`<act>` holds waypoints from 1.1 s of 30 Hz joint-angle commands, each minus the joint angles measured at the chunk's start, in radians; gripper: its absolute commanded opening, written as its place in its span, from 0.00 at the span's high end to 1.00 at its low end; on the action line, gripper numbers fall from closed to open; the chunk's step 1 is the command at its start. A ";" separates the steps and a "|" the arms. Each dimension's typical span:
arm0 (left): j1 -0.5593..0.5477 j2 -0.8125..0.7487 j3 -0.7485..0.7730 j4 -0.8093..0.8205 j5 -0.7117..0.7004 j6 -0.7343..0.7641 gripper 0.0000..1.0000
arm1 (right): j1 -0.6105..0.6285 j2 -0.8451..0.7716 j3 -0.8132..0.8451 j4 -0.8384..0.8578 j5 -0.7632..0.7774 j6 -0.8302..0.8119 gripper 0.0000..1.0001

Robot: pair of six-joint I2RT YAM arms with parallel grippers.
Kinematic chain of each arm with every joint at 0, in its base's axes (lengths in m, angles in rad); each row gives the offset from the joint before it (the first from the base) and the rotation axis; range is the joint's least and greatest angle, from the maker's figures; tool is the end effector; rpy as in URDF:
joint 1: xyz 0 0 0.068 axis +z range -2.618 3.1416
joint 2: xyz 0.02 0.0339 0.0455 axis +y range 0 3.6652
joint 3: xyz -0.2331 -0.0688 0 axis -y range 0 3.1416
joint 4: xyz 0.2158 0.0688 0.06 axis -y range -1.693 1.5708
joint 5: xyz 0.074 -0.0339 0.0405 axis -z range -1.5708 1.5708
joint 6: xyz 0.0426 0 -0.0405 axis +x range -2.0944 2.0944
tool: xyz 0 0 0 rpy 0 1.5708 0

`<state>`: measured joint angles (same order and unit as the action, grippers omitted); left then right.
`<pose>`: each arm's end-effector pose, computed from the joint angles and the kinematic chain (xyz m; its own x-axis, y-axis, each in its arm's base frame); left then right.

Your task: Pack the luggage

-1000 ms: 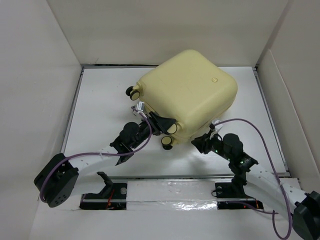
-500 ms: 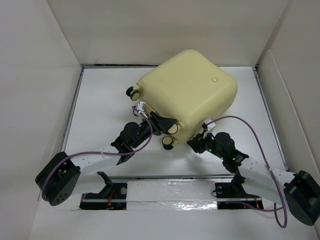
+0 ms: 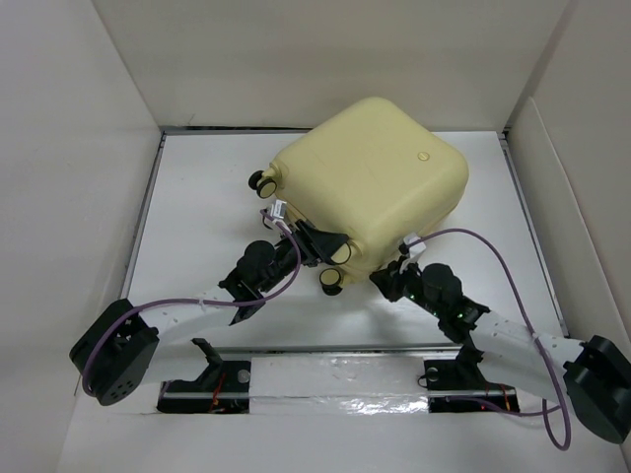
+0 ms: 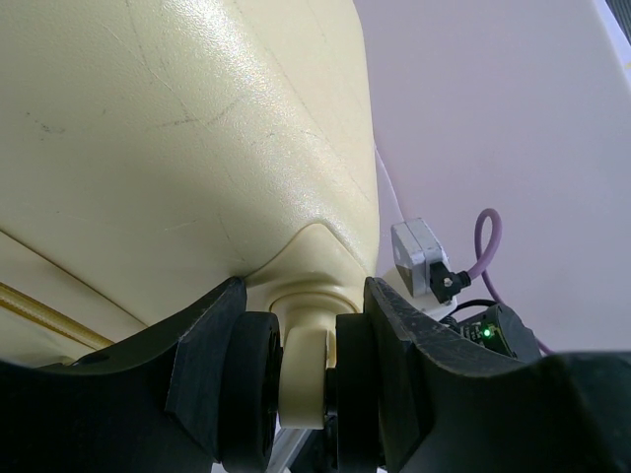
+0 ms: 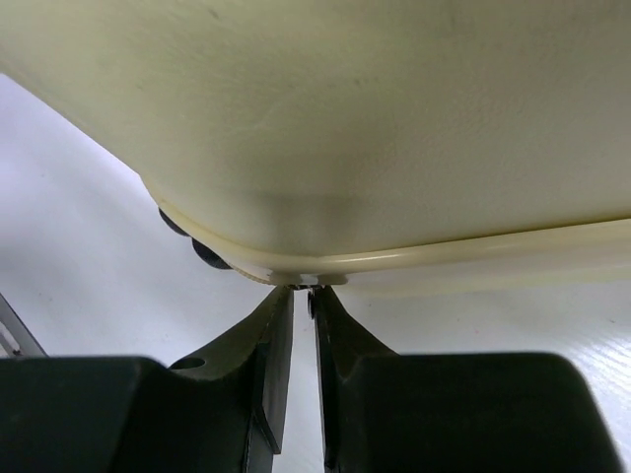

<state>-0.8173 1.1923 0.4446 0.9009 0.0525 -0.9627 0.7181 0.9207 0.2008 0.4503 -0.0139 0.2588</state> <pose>0.1681 -0.1825 0.2451 -0.5672 -0.5933 -0.5712 0.5220 0.2774 -0.8065 0.1450 0.1275 0.1708 -0.3648 0.0210 -0.9308 -0.5944 0.7642 0.2503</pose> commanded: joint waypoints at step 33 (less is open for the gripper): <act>-0.028 0.139 0.273 -0.169 0.190 0.081 1.00 | 0.481 0.062 0.293 -0.027 0.184 -0.015 1.00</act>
<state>-0.8162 1.2865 0.6281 0.7242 0.1600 -0.9123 1.0698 1.0069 0.4103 0.1772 0.4343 0.2241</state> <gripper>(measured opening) 0.450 0.021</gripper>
